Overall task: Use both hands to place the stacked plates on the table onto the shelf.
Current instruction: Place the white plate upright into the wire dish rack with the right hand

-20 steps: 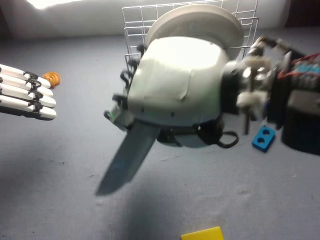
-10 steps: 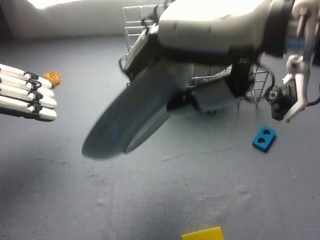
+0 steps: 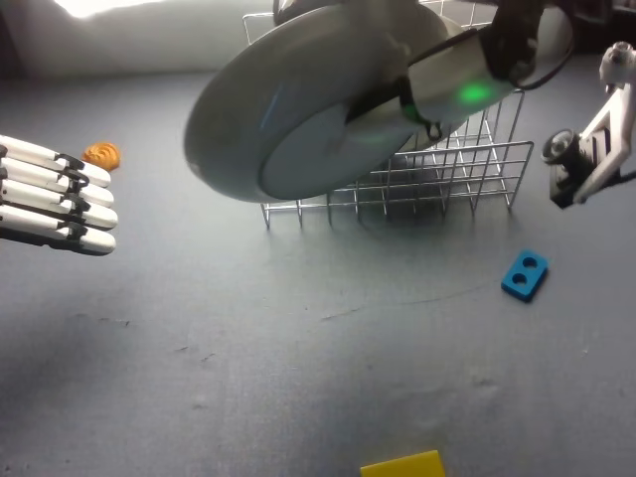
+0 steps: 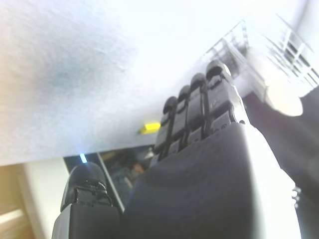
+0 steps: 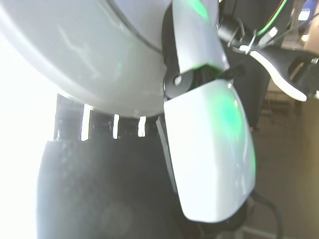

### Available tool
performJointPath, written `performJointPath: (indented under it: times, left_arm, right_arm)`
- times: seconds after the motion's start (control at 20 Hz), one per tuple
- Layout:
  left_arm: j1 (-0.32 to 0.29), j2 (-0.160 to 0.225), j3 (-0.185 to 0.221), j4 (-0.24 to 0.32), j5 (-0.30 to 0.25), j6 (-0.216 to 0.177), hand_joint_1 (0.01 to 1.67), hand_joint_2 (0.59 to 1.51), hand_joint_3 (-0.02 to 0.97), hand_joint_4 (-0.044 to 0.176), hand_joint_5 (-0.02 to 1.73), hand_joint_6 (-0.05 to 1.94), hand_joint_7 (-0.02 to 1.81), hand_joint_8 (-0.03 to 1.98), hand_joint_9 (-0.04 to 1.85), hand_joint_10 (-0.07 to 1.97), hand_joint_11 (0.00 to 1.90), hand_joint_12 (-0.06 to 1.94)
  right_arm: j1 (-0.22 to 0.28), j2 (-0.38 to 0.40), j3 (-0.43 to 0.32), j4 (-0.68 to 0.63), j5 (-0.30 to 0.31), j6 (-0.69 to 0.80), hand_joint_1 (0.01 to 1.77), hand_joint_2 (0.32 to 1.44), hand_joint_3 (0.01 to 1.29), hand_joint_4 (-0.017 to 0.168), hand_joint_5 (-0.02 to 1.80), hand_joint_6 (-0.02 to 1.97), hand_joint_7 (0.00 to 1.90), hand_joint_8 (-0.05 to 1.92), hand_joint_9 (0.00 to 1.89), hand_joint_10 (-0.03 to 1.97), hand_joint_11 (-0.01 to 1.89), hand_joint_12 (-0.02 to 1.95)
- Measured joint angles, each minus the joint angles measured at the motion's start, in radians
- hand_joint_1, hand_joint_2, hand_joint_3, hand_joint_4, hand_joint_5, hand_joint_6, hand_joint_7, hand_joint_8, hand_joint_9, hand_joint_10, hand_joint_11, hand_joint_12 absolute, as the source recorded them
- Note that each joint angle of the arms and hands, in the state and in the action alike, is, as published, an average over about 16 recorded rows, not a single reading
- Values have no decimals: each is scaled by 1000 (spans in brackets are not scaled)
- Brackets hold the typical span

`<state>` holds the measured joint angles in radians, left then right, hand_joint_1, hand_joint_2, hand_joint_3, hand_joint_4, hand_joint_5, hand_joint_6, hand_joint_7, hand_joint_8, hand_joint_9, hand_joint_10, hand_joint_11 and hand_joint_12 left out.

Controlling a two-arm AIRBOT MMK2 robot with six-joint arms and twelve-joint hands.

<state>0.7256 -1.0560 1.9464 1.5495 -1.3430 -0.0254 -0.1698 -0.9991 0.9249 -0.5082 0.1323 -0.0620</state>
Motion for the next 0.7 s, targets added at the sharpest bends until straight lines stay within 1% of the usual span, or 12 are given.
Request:
performJointPath:
  times: [0.3,0.45,0.6,0.7]
  left_arm:
    - [15,3,-9,-28,20,81,12,1112,19,4,21,15,17,-7,22,7,18,8]
    - [17,6,-12,-47,30,114,12,1111,19,4,21,15,17,-7,23,7,19,8]
    - [17,9,-16,-60,37,132,13,1109,19,4,21,15,16,-7,23,7,19,8]
    - [17,11,-19,-63,37,131,12,1108,19,4,21,15,16,-7,23,7,19,8]
  right_arm:
    - [3,-3,61,27,-23,21,1342,1021,15,-3,812,1069,1017,868,1053,1050,922,1116]
    - [-3,-13,96,42,-30,22,1346,1021,15,-3,809,1070,1011,880,1054,1045,918,1118]
    - [-13,-28,132,56,-34,21,1349,1021,15,-4,809,1070,1008,881,1054,1038,920,1118]
    - [-22,-40,155,63,-34,19,1350,1020,15,-4,809,1073,1006,882,1055,1036,921,1118]
